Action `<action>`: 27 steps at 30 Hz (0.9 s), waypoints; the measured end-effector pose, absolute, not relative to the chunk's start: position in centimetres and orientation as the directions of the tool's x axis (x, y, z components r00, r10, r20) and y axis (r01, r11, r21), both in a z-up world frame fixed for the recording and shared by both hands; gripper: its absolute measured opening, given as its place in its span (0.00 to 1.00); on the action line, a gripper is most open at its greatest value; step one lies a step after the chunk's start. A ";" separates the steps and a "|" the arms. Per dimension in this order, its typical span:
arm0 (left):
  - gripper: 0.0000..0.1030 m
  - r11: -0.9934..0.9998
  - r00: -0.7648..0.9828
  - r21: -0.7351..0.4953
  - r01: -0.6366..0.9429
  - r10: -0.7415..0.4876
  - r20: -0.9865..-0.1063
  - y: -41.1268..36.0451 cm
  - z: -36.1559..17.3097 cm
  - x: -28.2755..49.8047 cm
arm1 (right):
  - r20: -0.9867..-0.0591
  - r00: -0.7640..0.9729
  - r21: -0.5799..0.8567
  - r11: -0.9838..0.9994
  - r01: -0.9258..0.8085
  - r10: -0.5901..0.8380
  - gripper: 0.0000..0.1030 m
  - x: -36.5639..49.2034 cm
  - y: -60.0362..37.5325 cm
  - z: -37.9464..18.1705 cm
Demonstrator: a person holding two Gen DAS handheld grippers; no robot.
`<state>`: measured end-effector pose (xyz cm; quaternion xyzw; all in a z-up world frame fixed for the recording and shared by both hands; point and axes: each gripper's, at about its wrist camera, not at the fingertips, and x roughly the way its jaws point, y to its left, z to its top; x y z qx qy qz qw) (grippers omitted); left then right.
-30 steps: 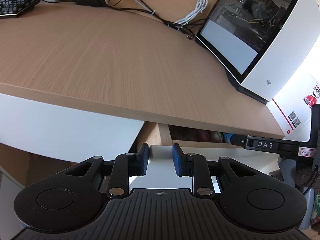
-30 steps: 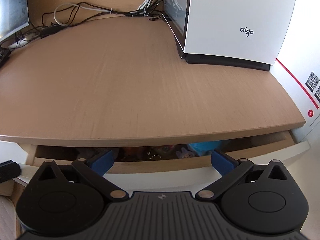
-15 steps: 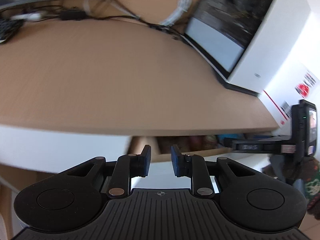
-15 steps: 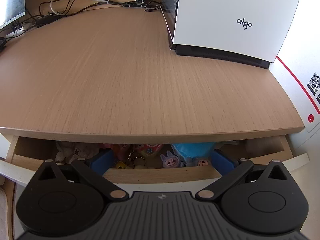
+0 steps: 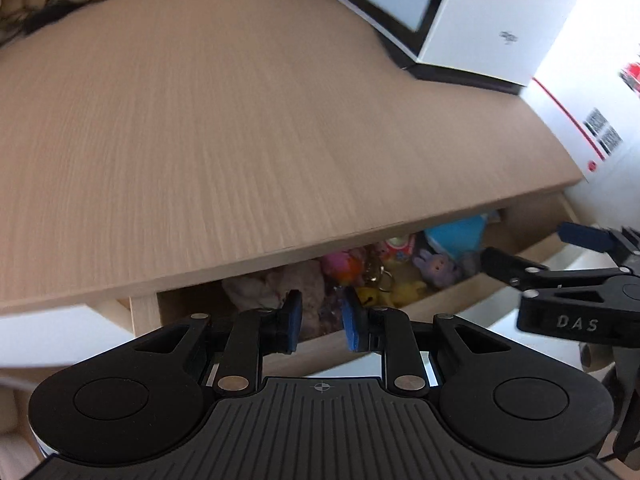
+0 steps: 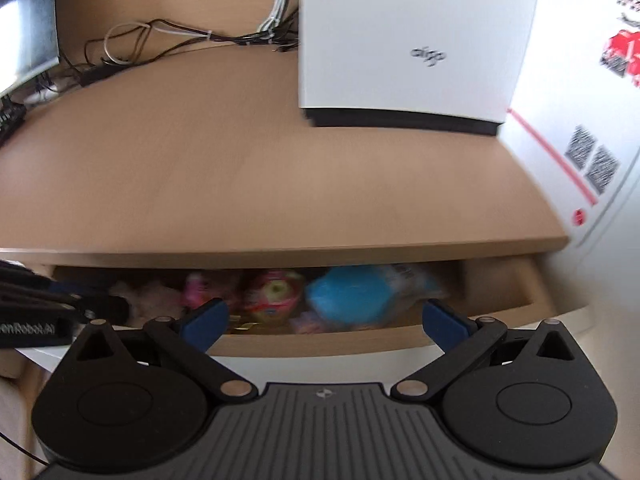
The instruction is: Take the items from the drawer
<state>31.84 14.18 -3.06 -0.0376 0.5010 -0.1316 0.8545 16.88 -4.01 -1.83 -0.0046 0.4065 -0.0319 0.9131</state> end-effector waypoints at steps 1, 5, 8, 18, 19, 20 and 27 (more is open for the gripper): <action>0.23 0.964 0.458 -0.209 0.164 -0.262 -0.850 14.2 -3.2 31.9 | -0.748 0.660 -0.042 0.997 0.057 -0.069 1.00 17.1 -4.6 -2.0; 0.23 0.970 0.433 -0.216 0.115 -0.245 -0.868 14.4 -3.3 31.6 | -0.764 0.638 -0.057 0.996 0.075 -0.092 1.00 18.2 -6.7 -2.3; 0.23 0.974 0.420 -0.202 0.100 -0.225 -0.879 14.1 -3.2 31.0 | -0.792 0.606 -0.030 0.997 0.078 -0.072 1.00 19.1 -7.9 -2.5; 0.23 0.973 0.377 -0.165 0.161 -0.215 -0.901 13.0 -2.8 25.7 | -0.848 0.529 -0.019 1.000 0.006 -0.019 1.00 15.3 -8.5 -3.4; 0.23 0.972 0.368 -0.159 0.172 -0.213 -0.905 12.9 -2.8 25.0 | -0.851 0.525 -0.020 1.000 0.004 -0.019 1.00 14.4 -8.5 -3.4; 0.23 0.971 0.358 -0.156 0.182 -0.213 -0.909 12.8 -2.7 24.1 | -0.854 0.520 -0.019 1.000 0.003 -0.017 1.00 13.6 -8.6 -3.4; 0.22 0.922 0.213 -0.172 0.347 -0.256 -0.943 11.5 -2.5 19.5 | -0.891 0.451 0.033 0.999 -0.027 0.042 1.00 6.7 -9.3 -2.9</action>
